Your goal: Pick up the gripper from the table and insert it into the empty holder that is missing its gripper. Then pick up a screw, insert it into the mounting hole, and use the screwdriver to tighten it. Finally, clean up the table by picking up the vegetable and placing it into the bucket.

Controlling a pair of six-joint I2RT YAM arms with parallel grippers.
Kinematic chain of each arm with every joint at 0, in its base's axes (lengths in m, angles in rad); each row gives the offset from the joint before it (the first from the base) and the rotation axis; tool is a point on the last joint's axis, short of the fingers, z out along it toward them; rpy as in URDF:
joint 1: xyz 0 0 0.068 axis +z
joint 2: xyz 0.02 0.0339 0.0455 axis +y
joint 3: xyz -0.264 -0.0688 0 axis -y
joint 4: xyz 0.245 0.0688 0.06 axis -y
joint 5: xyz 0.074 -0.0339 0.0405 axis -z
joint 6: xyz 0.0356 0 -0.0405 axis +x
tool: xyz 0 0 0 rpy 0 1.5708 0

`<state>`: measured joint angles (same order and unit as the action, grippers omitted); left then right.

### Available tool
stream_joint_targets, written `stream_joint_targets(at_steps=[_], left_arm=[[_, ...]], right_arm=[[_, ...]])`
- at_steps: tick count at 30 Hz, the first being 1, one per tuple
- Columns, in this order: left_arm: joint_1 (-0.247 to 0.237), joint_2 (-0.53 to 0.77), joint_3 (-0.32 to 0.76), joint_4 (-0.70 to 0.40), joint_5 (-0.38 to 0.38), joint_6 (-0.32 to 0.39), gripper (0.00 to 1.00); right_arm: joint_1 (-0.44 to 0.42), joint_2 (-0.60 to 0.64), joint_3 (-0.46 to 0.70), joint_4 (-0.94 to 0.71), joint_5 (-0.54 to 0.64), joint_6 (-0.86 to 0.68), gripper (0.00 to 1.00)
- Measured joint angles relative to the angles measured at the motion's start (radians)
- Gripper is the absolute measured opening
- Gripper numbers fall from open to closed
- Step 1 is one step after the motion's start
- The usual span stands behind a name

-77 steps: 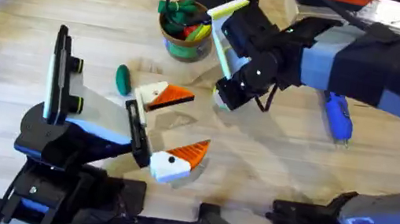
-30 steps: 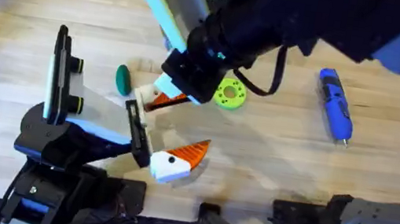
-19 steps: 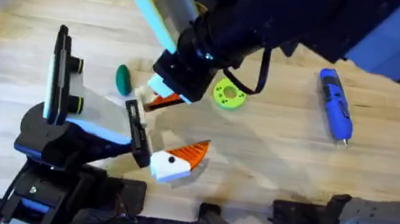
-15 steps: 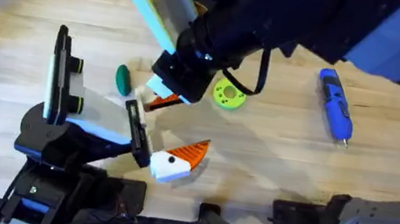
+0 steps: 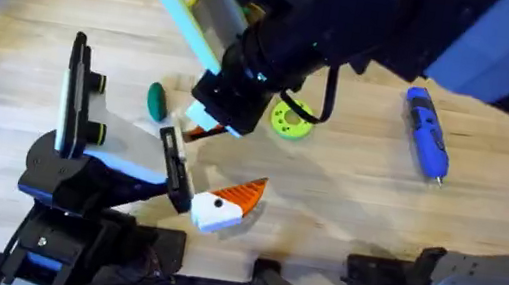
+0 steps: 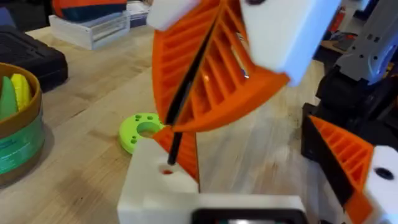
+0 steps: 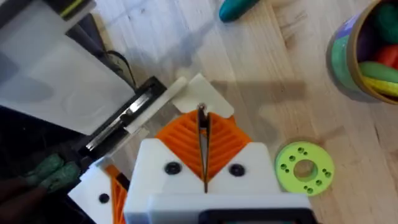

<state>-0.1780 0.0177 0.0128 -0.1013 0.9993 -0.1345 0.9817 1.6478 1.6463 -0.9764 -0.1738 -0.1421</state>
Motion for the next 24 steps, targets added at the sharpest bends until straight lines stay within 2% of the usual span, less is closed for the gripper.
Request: stream_joint_targets(at_steps=[24], left_arm=[[0.0, 0.001, 0.0, 0.0, 0.0, -0.005, 0.985]], right_arm=[[0.008, 0.033, 0.001, 0.004, 0.0, 0.0, 0.008]])
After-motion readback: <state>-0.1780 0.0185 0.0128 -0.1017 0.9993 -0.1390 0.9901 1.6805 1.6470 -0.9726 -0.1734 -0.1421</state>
